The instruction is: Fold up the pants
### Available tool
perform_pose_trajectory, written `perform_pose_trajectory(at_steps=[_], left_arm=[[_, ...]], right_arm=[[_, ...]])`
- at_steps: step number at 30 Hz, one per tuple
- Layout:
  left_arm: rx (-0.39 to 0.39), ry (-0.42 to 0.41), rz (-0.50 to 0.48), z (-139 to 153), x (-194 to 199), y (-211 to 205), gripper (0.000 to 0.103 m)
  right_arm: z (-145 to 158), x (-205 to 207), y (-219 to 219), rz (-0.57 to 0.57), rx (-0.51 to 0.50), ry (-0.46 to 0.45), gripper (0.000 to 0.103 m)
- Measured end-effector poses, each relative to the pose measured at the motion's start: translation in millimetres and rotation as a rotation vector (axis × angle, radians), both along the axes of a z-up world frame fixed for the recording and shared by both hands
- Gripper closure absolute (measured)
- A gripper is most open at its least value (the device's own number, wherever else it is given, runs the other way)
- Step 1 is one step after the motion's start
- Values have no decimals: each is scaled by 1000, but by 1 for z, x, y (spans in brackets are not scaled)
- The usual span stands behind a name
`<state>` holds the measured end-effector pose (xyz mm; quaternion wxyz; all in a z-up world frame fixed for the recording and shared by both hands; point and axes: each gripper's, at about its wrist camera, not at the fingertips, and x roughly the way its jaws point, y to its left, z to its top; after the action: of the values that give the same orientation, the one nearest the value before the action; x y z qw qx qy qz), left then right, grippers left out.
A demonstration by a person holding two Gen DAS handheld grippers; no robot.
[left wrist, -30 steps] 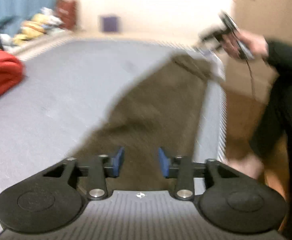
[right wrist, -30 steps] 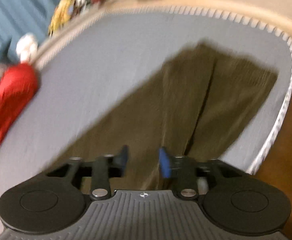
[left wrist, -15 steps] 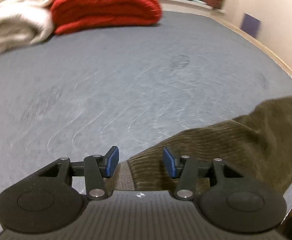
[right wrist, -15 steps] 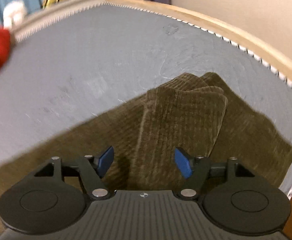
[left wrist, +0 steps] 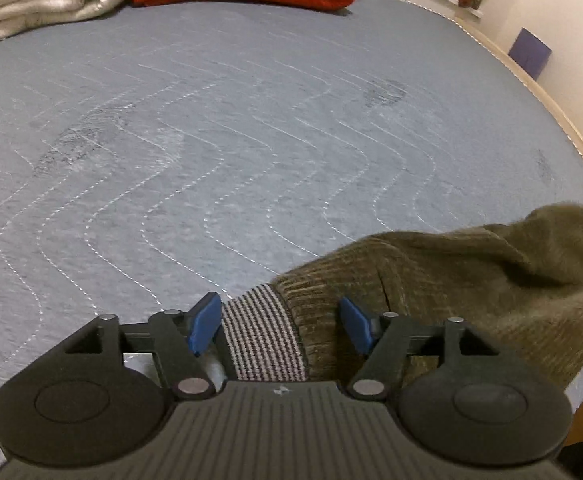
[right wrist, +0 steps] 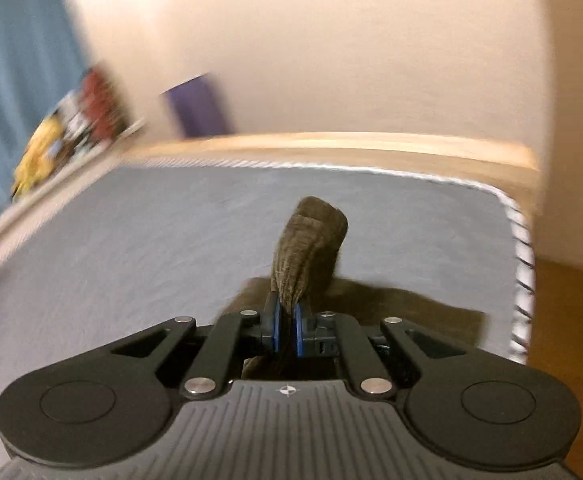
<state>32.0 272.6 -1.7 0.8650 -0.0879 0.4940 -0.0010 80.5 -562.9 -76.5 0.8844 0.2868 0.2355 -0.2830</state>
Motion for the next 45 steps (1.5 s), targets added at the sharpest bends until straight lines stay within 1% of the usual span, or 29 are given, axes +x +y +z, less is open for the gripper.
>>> perform_pose_trajectory(at_steps=[2,3,5,9,10,12,14,15,16,18,19,20,22,24,25,26,27,28,29,31,32,34,36,38,39,41,43,44,45], left_arm=[[16,11,-16,-2,-1,-4,27],[22,16,-20,-2,-2,-4,26],[21,28,-15,-3,-3,-3,24],[-23,57,3,-7,-8,6,24],[-34,63,4,-9,-9,6,24],[-57,77,2,-12,-11,7,25],[-73,87,-9,-16,-14,7,33],[-76,88,-14,-17,-16,5,37],[-69,81,-23,-16,-18,4,44],[-69,62,-39,-13,-22,1,59],[-54,42,-39,-8,-25,0,67],[-55,21,-42,-2,-27,1,68],[-95,-34,-40,15,-37,3,73],[-111,-71,-52,28,-48,2,74],[-101,-72,-60,30,-52,0,74],[-76,-54,-69,27,-55,-3,74],[-38,-31,-89,22,-55,-8,74],[12,-4,-118,16,-55,-15,73],[81,26,-161,8,-54,-25,73],[170,50,-219,1,-54,-37,67],[196,45,-233,1,-55,-41,64],[248,22,-251,8,-56,-45,54],[283,-36,-229,19,-56,-46,49],[278,-123,-188,33,-61,-47,49],[242,-171,-190,40,-62,-46,49],[171,-215,-251,46,-65,-53,49],[151,-221,-352,42,-66,-68,49],[148,-203,-409,37,-68,-75,49],[153,-142,-457,27,-66,-81,49]], right_arm=[[-25,-8,-23,-55,159,58,95],[-39,-11,-34,-82,254,81,90],[-57,-14,-47,-104,362,106,84],[-61,-16,-62,-134,359,54,58],[-62,-13,-66,-124,358,42,57],[-68,-7,-72,-107,375,24,57],[-74,-2,-80,-107,390,7,58],[-72,0,-79,-103,382,4,63],[-70,1,-78,-92,367,4,79],[-68,3,-78,-60,363,-16,91],[-63,2,-76,-58,351,-31,93],[-53,1,-73,-51,325,-62,94],[-26,-6,-67,-22,269,-193,95],[6,-15,-54,3,133,-298,95],[12,-19,-51,-15,84,-310,95],[11,-21,-52,-62,64,-266,95],[2,-19,-56,-115,71,-179,95],[-13,-16,-62,-167,105,-60,95],[-29,-16,-69,-204,166,28,94],[-58,-22,-82,-262,317,104,93],[-59,-24,-84,-262,325,85,93],[-48,-17,-79,-214,261,102,92],[-40,-11,-74,-167,212,92,89],[-39,-10,-76,-154,208,96,89],[-41,-11,-77,-154,213,94,86],[-40,-13,-80,-161,217,92,79],[-42,-16,-83,-180,218,91,74],[-40,-18,-84,-199,212,88,73],[-39,-20,-87,-221,200,81,70]])
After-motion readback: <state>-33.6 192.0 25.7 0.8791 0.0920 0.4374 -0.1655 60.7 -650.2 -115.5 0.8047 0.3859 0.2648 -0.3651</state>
